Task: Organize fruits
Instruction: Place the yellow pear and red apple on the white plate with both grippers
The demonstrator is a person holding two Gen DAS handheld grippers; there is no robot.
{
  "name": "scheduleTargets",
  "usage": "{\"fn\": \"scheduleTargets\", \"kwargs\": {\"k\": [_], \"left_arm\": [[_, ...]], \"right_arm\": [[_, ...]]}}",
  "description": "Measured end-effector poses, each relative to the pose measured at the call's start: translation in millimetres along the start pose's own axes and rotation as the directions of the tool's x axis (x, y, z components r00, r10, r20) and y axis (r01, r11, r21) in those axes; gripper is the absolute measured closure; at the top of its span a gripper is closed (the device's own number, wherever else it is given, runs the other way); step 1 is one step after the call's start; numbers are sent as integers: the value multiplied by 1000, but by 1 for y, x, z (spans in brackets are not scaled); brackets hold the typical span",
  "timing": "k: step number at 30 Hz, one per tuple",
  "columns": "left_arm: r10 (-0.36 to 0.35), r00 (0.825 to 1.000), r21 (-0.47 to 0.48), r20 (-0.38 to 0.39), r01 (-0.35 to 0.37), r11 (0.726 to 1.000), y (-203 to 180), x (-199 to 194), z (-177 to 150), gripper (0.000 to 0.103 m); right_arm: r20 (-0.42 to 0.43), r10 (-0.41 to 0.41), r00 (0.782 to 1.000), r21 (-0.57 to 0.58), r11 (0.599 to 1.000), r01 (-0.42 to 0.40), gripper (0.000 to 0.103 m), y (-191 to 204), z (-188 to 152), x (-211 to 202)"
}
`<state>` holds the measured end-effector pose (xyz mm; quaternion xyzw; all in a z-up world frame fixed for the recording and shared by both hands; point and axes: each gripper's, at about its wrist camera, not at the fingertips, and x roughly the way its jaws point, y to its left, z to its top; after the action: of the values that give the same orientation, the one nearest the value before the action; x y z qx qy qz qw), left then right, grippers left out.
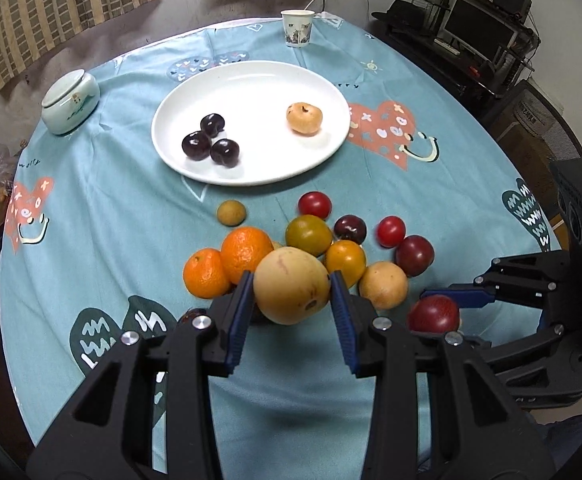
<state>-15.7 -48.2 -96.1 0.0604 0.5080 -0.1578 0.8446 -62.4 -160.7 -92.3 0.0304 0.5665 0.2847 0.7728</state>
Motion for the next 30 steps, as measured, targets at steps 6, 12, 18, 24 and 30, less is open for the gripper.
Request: {"fn": "scheduleTargets", "kwargs": {"k": [6,12,18,24,30], "left_arm": [[-1,1000,-6,-3,1,1000,1,2,-1,64],[4,1000,-51,-9,-5,999,14,0,-12,64],[8,1000,-123,21,-5,992,45,-19,-40,64],[-35,999,-139,-12,33,990,49,-15,-55,64],[-82,996,-113,26,84,990,40,-12,-19,64]], "right_arm": [[-5,11,1000,-11,1000,-11,64,7,0,3],[-16,18,1000,-16,1000,-19,64,13,-5,7],[-16,20,1000,-5,1000,-20,64,15,-15,9],[-47,37,998,12,999,-36,64,17,-27,18],[10,14,1000,-33,999,-14,64,15,3,7]]}}
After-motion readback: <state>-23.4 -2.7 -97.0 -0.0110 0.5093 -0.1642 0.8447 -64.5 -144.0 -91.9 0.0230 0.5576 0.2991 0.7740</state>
